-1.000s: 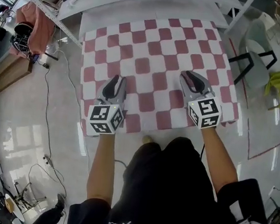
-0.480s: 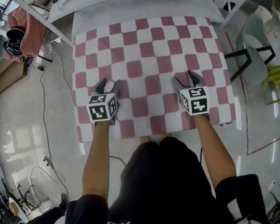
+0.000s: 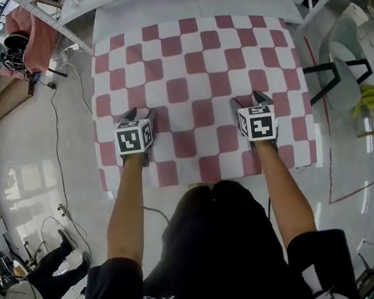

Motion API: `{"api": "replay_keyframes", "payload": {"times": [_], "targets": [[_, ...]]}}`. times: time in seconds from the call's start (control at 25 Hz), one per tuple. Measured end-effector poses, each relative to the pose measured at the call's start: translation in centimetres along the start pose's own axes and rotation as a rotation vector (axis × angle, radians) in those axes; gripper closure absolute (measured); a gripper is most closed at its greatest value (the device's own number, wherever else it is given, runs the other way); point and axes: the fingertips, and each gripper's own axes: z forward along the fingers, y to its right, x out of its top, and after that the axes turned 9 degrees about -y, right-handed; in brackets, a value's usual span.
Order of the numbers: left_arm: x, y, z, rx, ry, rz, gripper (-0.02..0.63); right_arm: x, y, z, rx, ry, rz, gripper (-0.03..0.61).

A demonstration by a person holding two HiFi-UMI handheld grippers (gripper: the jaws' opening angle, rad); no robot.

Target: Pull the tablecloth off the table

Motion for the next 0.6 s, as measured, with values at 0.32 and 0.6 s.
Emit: {"api": "replay_keyframes", "payload": {"times": [0.32,0.6], "targets": [[0.1,0.3,0.5,0.0,-0.045,0.029,0.392,0.0,-0.2,0.2,0.007,-0.012,0.017,0.295],[0.4,1.0,0.9,-0.017,-0.039,0.061,0.484,0.4,-1.7,0.6,0.016,-0.009,-0.028,0.441]]}}
